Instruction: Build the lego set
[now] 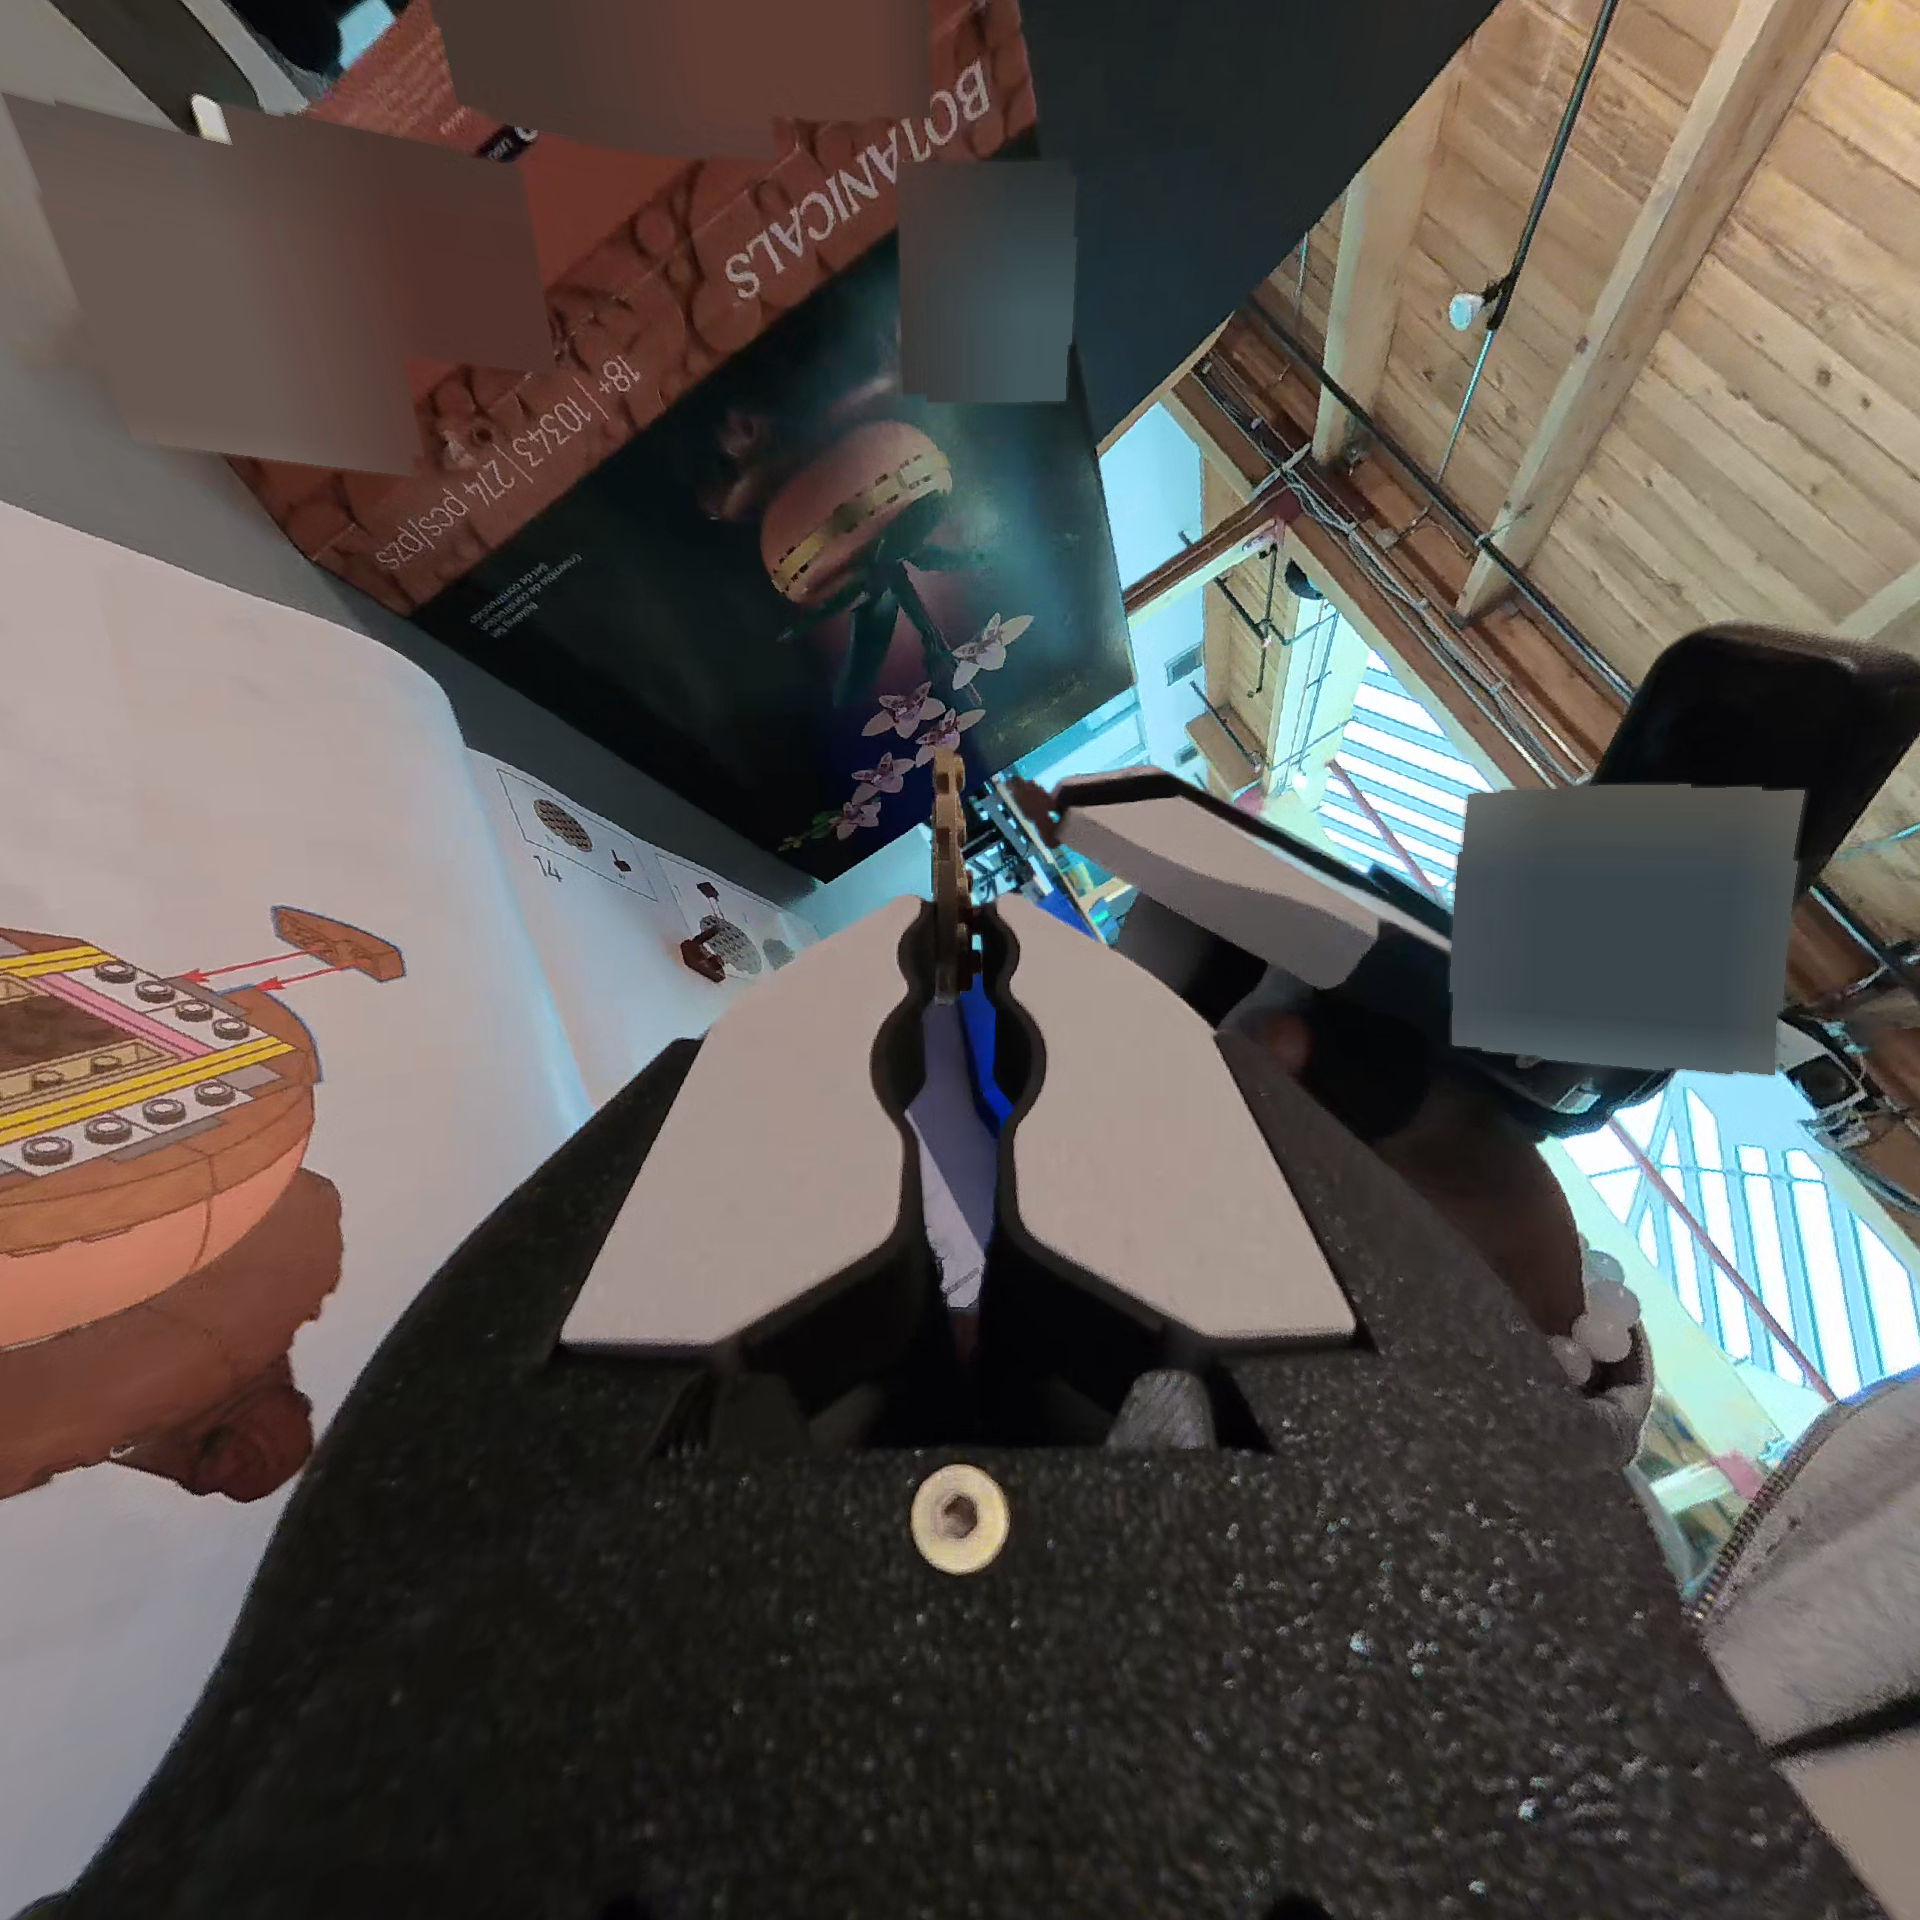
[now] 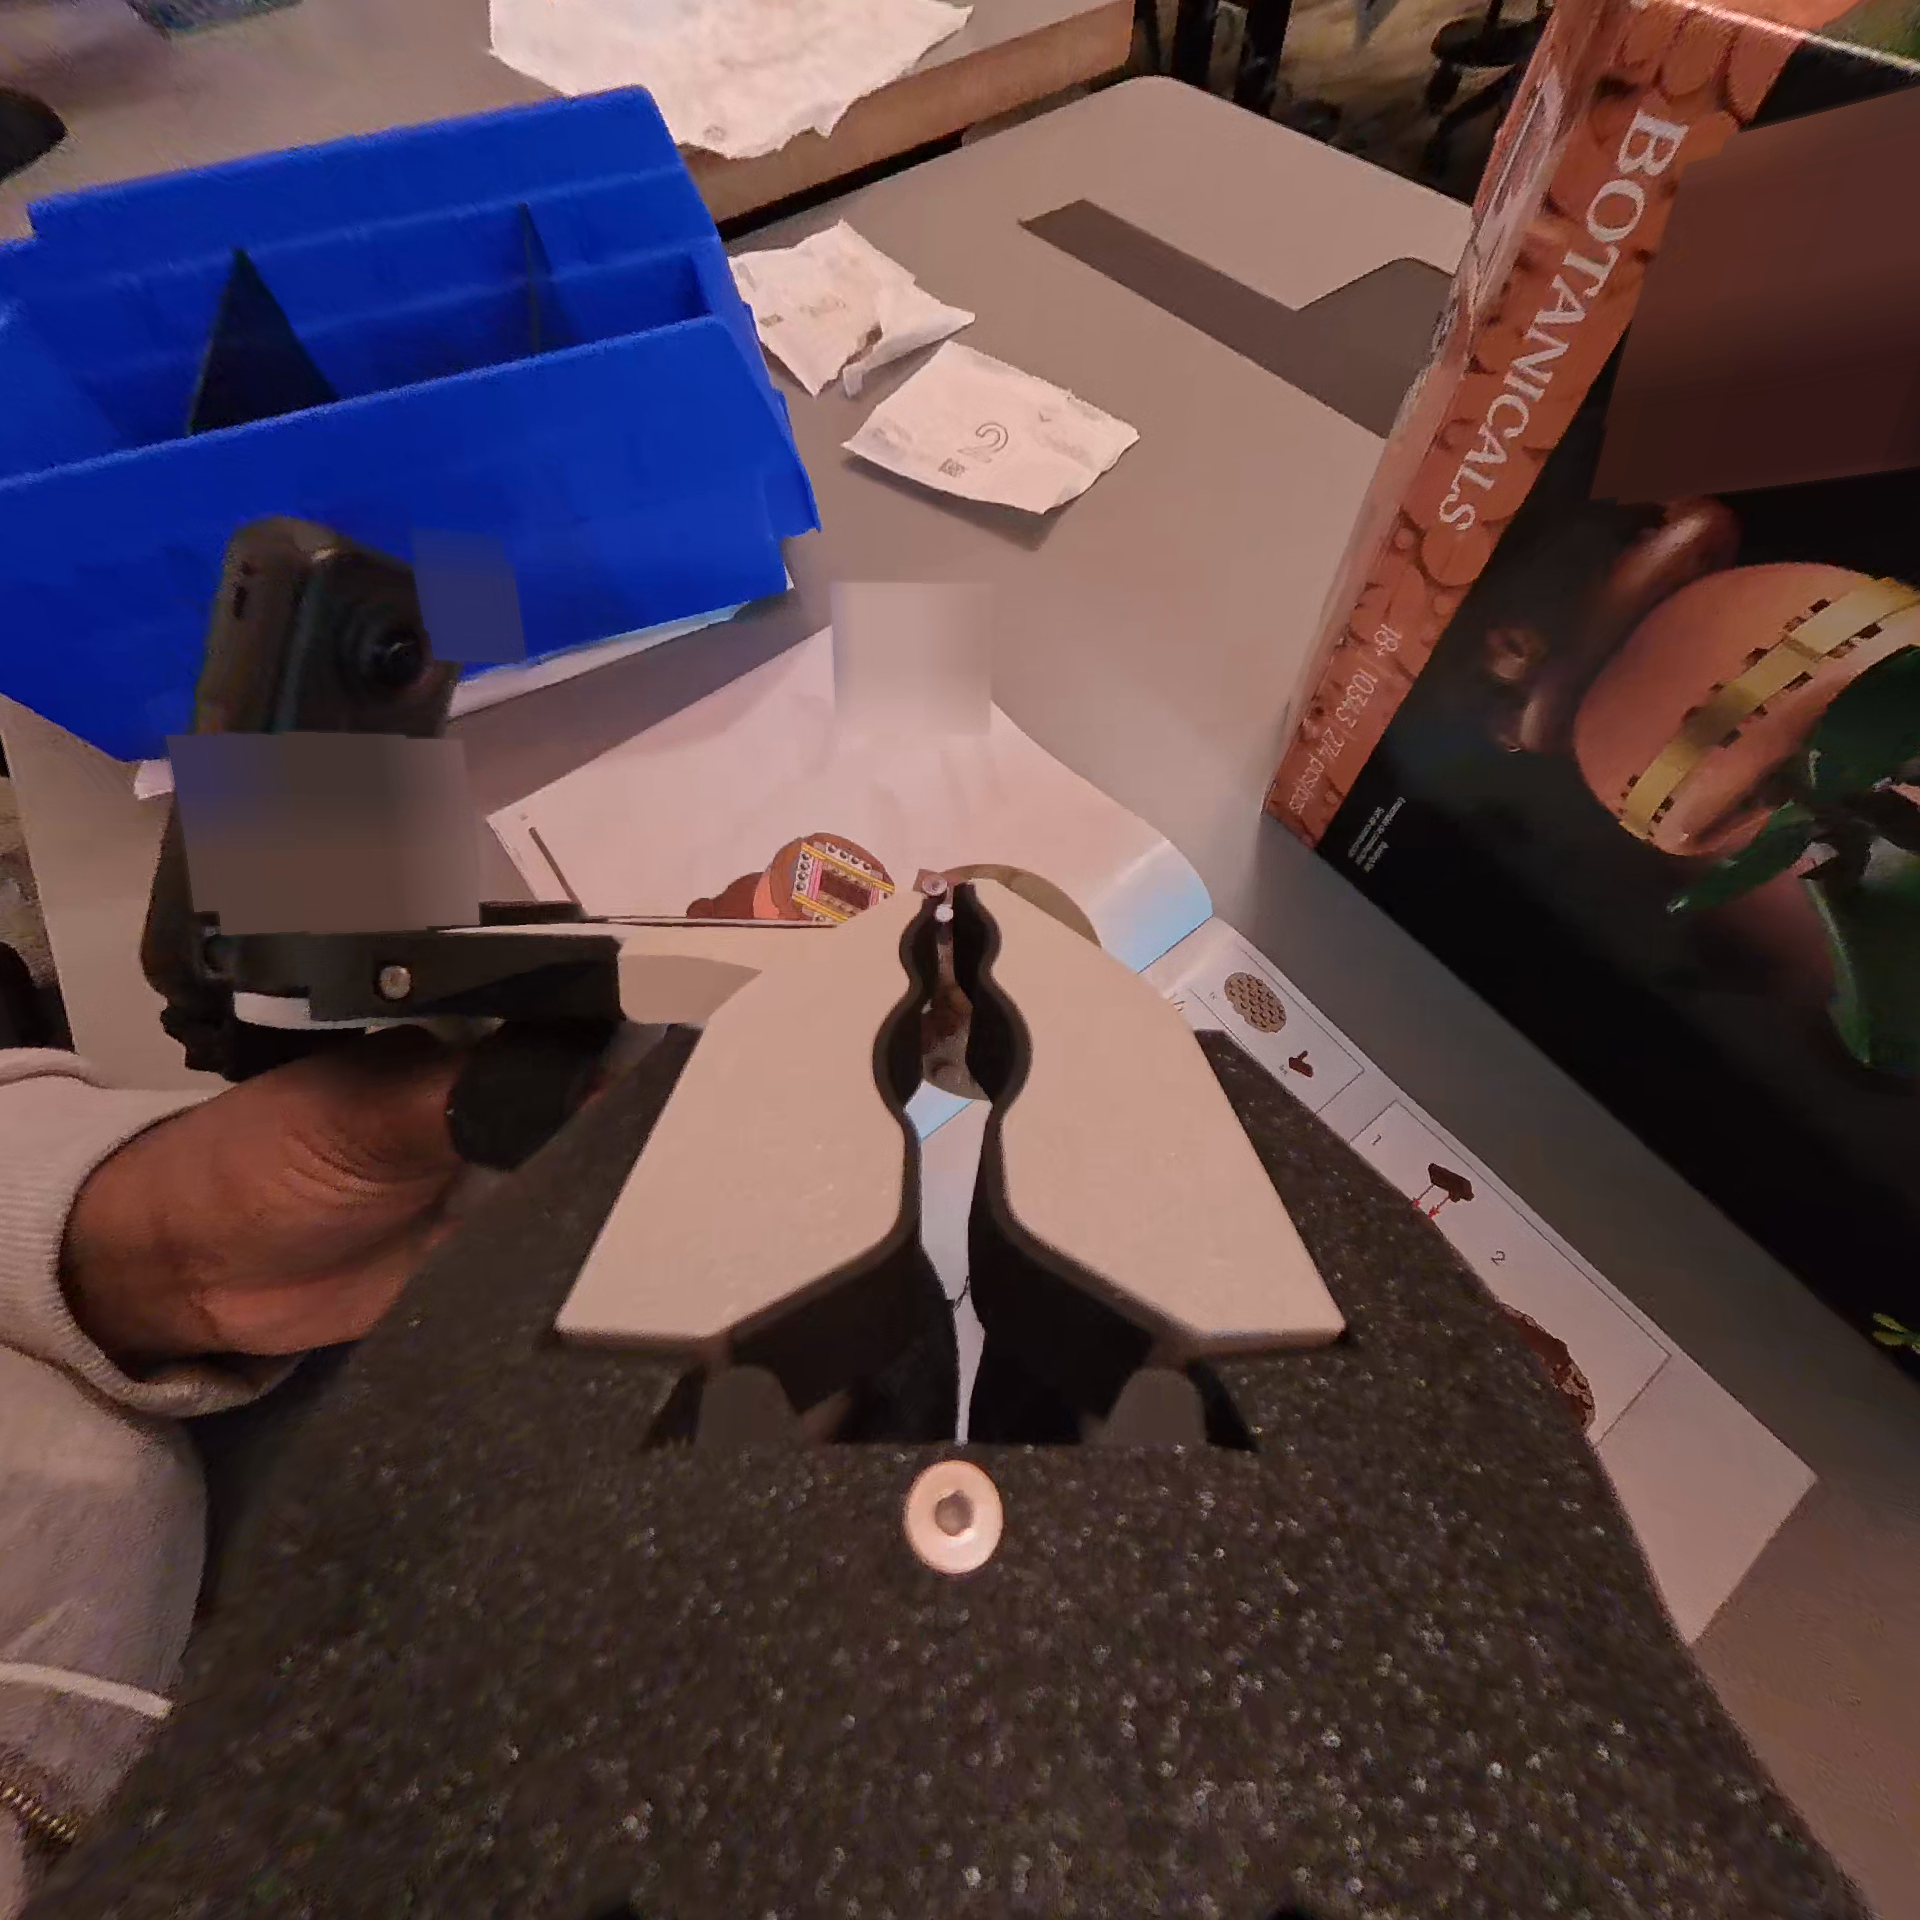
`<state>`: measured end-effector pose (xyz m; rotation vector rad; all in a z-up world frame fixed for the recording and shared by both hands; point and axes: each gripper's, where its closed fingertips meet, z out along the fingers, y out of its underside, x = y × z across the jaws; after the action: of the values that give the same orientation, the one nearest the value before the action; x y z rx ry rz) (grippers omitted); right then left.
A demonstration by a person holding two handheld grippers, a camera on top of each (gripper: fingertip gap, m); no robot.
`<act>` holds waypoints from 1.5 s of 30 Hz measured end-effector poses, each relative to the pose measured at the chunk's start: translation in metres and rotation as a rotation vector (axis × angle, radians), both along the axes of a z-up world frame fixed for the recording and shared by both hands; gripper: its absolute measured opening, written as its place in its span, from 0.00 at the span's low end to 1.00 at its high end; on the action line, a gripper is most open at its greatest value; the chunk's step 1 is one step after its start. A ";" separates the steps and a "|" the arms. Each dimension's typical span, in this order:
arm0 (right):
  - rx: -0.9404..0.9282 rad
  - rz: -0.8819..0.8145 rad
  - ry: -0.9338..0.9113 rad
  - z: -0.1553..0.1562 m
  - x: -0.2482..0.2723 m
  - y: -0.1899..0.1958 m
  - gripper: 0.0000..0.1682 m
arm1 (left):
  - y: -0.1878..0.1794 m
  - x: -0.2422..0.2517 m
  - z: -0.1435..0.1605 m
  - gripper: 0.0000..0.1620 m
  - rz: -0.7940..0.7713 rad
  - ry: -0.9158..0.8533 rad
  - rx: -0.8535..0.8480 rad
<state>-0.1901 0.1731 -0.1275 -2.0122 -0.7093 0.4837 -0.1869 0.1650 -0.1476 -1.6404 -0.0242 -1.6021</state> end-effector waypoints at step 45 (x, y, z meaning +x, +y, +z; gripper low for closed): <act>-0.599 0.316 0.654 -0.019 0.032 -0.020 0.24 | -0.039 0.014 0.005 0.04 -0.385 -0.259 -0.302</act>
<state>-0.1585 0.1534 -0.1462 -2.0725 -0.4942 1.6073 -0.1726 0.1258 -0.1427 -1.7240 -0.0922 -2.1875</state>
